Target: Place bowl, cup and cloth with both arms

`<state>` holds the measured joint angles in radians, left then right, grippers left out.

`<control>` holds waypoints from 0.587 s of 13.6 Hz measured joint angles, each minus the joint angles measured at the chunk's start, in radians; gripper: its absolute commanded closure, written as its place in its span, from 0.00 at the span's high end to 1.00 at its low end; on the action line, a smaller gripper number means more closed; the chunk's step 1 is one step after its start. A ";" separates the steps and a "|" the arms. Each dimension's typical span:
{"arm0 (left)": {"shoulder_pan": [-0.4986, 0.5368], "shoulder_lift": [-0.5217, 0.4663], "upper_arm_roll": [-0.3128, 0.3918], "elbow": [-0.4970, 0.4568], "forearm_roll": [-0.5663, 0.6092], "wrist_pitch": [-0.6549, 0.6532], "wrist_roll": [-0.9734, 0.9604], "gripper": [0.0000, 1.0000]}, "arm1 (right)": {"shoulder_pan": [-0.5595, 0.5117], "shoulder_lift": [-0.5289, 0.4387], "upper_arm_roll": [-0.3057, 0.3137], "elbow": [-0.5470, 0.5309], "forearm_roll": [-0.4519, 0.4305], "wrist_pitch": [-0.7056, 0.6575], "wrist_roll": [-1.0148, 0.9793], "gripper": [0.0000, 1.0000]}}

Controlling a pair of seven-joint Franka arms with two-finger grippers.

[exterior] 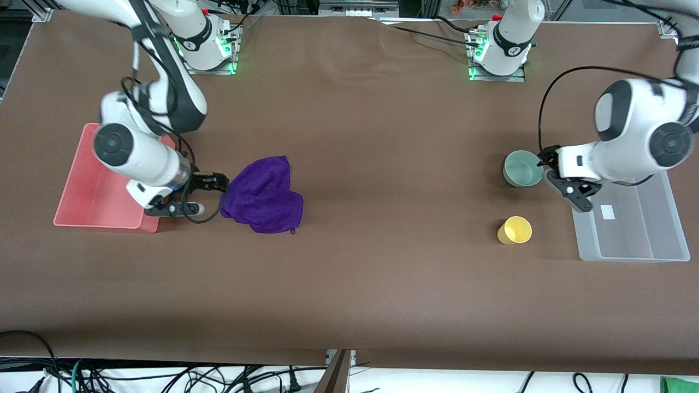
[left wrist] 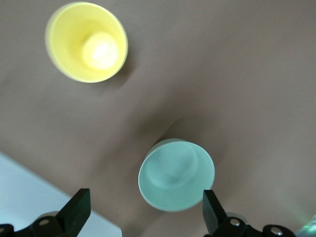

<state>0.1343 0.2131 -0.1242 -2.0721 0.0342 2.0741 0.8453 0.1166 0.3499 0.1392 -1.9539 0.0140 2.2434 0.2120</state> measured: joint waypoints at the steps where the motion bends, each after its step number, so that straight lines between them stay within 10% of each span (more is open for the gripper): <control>1: 0.000 0.019 -0.001 -0.046 0.000 0.084 0.060 1.00 | 0.005 0.028 0.001 -0.026 0.000 0.059 0.002 1.00; 5: 0.017 0.141 0.000 -0.112 0.000 0.272 0.249 0.95 | 0.043 0.122 0.004 -0.044 0.000 0.171 0.073 0.95; 7: 0.036 0.183 0.000 -0.112 0.000 0.288 0.315 0.78 | 0.065 0.169 0.005 -0.059 0.000 0.280 0.084 0.05; 8: 0.041 0.191 0.000 -0.113 0.000 0.288 0.350 0.39 | 0.073 0.193 0.005 -0.069 0.000 0.333 0.084 0.00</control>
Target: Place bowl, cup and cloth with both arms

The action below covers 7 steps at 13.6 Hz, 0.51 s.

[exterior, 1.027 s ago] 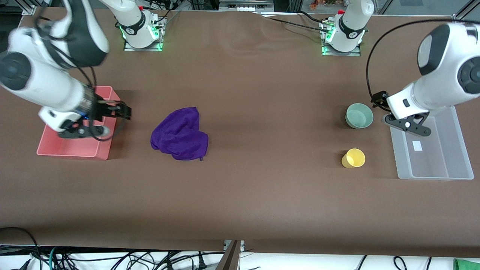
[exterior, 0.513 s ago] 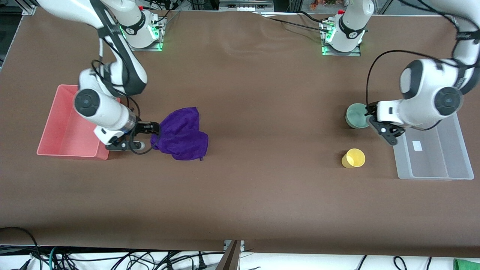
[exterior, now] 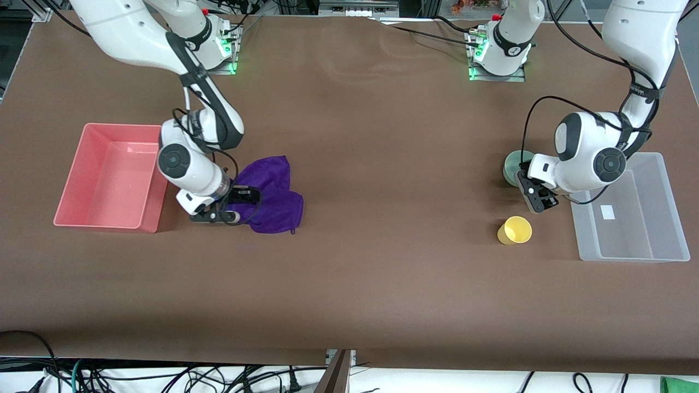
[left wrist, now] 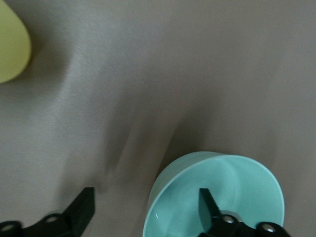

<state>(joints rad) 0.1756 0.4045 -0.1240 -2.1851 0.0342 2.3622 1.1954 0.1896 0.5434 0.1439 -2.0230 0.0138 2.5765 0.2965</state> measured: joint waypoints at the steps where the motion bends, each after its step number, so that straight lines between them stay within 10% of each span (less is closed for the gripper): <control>1: 0.003 0.002 0.000 -0.001 0.000 0.000 0.035 0.01 | 0.005 0.018 0.000 -0.004 0.000 0.029 0.000 0.00; 7: 0.007 0.002 -0.002 0.005 0.000 0.001 0.130 0.00 | -0.002 0.002 -0.004 0.044 -0.002 -0.073 -0.004 0.00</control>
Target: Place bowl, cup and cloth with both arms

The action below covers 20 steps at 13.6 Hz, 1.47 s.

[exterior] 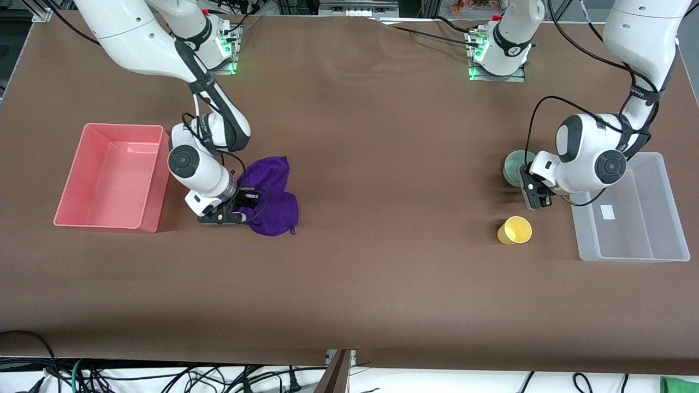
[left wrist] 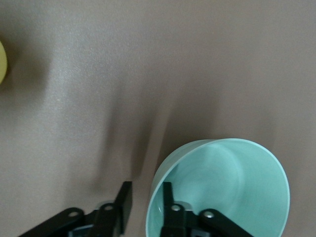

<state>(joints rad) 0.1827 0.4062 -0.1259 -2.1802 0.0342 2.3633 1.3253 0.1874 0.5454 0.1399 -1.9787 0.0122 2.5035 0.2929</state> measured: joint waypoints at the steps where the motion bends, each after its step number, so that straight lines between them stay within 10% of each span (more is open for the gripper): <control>1: 0.000 -0.001 -0.002 0.007 0.000 -0.003 0.006 0.00 | -0.007 -0.013 -0.002 0.042 -0.001 -0.090 -0.010 0.00; 6: 0.000 -0.044 -0.018 0.253 0.000 -0.380 0.013 0.00 | -0.108 -0.148 -0.022 0.313 -0.002 -0.653 -0.195 0.00; 9: 0.029 -0.061 0.003 0.471 0.009 -0.583 0.018 0.00 | -0.147 -0.197 -0.143 0.466 -0.004 -0.962 -0.417 0.00; 18: 0.384 0.245 0.019 0.670 0.045 -0.410 0.245 0.00 | -0.161 -0.162 -0.464 0.436 -0.041 -1.083 -0.744 0.00; 19: 0.388 0.291 0.018 0.678 0.045 -0.369 0.246 0.19 | -0.161 -0.157 -0.471 0.411 -0.041 -1.074 -0.744 0.30; 20: 0.387 0.324 0.016 0.686 0.045 -0.348 0.246 0.82 | -0.161 -0.151 -0.473 0.389 -0.041 -1.062 -0.744 0.99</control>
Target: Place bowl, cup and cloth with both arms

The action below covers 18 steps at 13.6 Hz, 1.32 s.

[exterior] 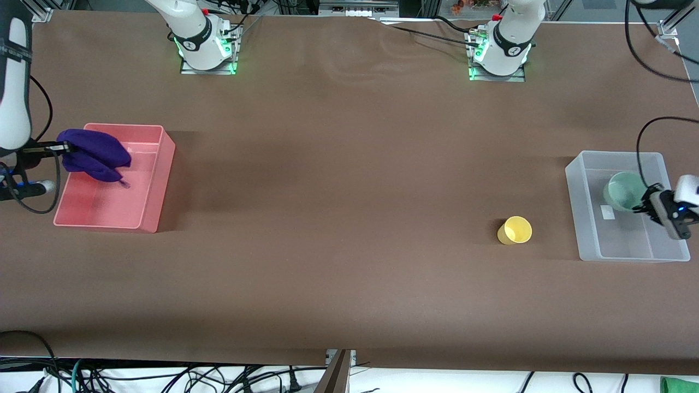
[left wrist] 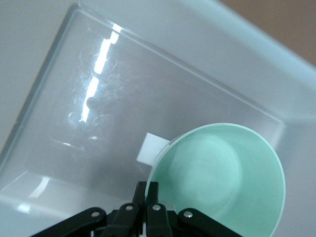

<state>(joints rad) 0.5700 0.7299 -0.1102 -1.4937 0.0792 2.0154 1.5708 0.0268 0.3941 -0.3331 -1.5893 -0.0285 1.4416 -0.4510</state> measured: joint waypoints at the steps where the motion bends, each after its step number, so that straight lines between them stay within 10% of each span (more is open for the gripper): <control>1: -0.001 0.018 -0.004 0.007 0.000 0.006 0.000 1.00 | 0.000 0.006 0.000 -0.013 0.000 0.006 0.001 1.00; 6: -0.005 -0.043 -0.039 0.073 -0.001 -0.077 -0.062 1.00 | 0.004 -0.018 -0.004 0.030 0.050 0.017 0.002 1.00; 14: -0.103 -0.135 -0.211 0.070 -0.139 -0.258 -0.863 1.00 | 0.029 -0.157 0.310 0.170 0.076 0.033 0.277 1.00; 18: -0.217 -0.078 -0.212 0.046 -0.176 -0.180 -1.144 0.99 | 0.024 -0.213 0.330 0.208 0.048 0.071 0.281 1.00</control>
<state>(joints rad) 0.3526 0.6517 -0.3219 -1.4475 -0.0965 1.8349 0.4272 0.0506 0.1813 -0.0031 -1.3813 0.0194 1.5125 -0.1698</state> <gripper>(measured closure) 0.000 0.000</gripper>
